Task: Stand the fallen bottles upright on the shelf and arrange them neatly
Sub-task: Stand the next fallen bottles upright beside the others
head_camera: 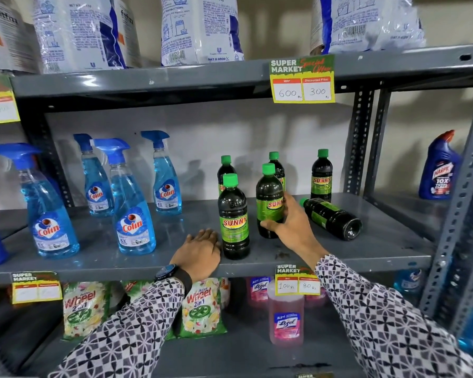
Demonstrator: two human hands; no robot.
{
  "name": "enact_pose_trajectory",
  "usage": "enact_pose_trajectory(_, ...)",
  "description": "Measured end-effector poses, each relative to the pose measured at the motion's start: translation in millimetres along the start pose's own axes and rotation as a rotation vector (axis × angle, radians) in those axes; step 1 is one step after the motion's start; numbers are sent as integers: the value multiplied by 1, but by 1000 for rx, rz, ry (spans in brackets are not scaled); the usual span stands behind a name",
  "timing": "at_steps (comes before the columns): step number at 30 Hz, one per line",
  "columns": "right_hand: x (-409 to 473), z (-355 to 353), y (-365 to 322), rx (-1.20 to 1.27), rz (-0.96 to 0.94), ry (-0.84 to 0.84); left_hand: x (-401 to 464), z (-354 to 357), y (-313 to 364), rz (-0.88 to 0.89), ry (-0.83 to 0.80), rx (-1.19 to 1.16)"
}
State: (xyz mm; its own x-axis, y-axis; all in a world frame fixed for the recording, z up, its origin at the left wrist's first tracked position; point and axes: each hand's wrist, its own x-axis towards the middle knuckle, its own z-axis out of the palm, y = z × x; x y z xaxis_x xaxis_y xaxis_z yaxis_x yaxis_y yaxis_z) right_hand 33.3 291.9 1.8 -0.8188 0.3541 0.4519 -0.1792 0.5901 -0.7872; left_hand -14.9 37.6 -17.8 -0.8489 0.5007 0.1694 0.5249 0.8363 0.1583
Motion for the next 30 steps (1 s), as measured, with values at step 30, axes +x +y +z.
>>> enact_pose_trajectory(30,-62,-35,-17,125,52,-144,-3,-4,4,-26,-20,20)
